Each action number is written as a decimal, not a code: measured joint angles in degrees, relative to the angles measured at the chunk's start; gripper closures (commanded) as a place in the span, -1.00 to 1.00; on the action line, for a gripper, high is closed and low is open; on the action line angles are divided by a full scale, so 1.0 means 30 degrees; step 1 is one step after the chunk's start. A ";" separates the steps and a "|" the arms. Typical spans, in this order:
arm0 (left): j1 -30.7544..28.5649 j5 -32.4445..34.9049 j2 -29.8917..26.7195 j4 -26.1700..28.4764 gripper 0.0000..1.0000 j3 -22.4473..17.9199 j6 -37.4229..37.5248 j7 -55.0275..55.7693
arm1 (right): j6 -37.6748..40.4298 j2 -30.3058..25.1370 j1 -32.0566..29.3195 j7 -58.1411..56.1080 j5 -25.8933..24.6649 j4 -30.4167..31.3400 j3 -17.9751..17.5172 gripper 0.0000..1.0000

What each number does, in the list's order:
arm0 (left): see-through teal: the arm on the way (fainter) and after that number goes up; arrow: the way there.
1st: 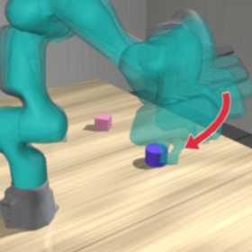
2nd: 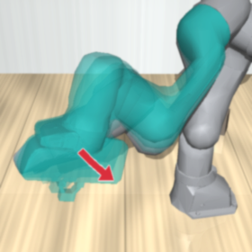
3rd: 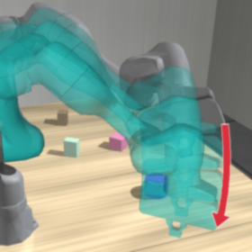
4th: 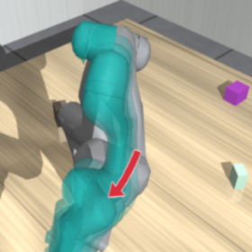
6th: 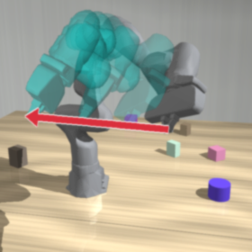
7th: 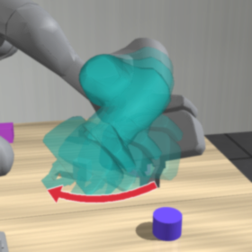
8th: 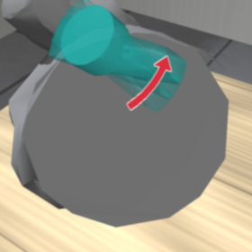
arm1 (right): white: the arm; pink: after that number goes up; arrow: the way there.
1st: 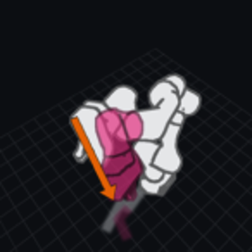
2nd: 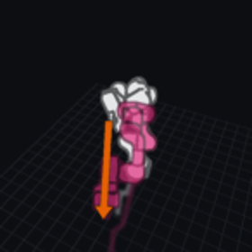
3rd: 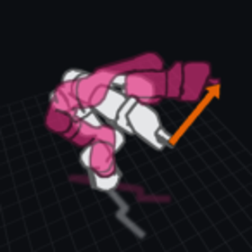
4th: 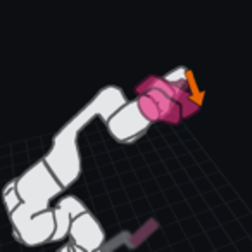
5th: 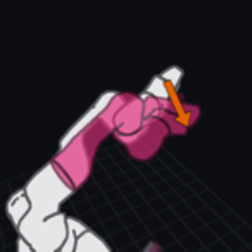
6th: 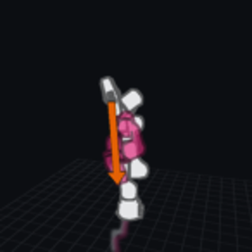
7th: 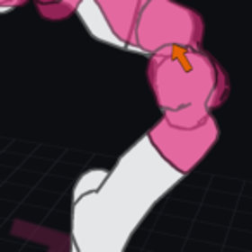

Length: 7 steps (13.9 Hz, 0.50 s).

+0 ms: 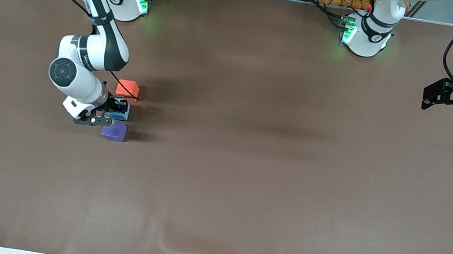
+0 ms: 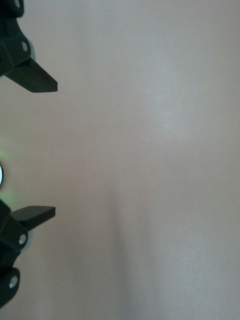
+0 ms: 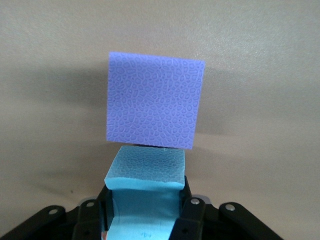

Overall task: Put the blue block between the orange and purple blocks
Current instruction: 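Carry the blue block between the orange and purple blocks, lower it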

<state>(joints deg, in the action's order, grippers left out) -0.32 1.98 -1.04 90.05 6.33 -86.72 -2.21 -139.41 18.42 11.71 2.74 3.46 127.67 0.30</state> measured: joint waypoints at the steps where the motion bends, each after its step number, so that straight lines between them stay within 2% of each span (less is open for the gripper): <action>1: -0.0168 0.0000 0.0000 -0.0010 -1.00 -0.0066 -0.0146 0.0013 | -0.0171 0.0125 0.0000 0.0002 0.0000 0.0088 -0.0005 1.00; 4: -0.1108 -0.0146 0.0004 -0.0009 -1.00 -0.0151 -0.0296 0.0005 | -0.0328 0.0248 0.0000 0.0003 0.0000 0.0169 -0.0021 1.00; 7: -0.1252 -0.0376 0.0033 -0.0009 -1.00 -0.0147 -0.0350 0.0002 | -0.0345 0.0249 0.0001 0.0022 0.0000 0.0169 -0.0060 1.00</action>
<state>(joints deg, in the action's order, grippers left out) -4.07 0.85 -0.94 90.03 5.89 -87.77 -2.20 -140.45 19.17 11.72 2.80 3.46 128.17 0.12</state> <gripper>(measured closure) 0.000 0.476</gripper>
